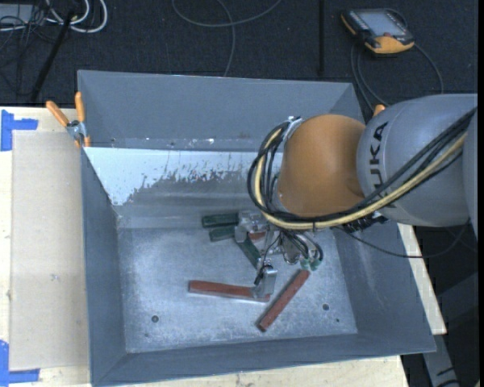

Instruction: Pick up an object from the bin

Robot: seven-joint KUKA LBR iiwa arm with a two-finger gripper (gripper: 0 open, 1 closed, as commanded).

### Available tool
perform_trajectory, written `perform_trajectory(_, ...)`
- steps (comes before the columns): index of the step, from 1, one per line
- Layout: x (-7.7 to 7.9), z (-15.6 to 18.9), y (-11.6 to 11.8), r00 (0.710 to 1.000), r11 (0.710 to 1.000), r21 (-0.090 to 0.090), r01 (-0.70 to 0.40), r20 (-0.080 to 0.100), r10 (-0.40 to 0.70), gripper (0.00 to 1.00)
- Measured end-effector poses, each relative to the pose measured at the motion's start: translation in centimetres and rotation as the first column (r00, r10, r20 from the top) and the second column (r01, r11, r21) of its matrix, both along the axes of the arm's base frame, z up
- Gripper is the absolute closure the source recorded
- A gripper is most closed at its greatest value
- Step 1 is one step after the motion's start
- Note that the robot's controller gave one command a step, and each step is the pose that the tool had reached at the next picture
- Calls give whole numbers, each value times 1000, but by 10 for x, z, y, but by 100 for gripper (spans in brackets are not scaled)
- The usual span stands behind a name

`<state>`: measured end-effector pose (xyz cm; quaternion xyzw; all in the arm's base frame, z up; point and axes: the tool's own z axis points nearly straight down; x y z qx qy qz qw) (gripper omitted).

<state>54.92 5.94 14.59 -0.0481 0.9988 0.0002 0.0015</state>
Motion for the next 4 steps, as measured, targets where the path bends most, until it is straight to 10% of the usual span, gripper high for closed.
perform_trajectory(1,-8,-53,28,977,977,-2,-213,-2,213,0)
perform_trajectory(2,-60,-77,21,996,996,0,-85,-6,85,100)
perform_trajectory(4,-51,-15,29,996,996,-1,-91,-9,91,100)
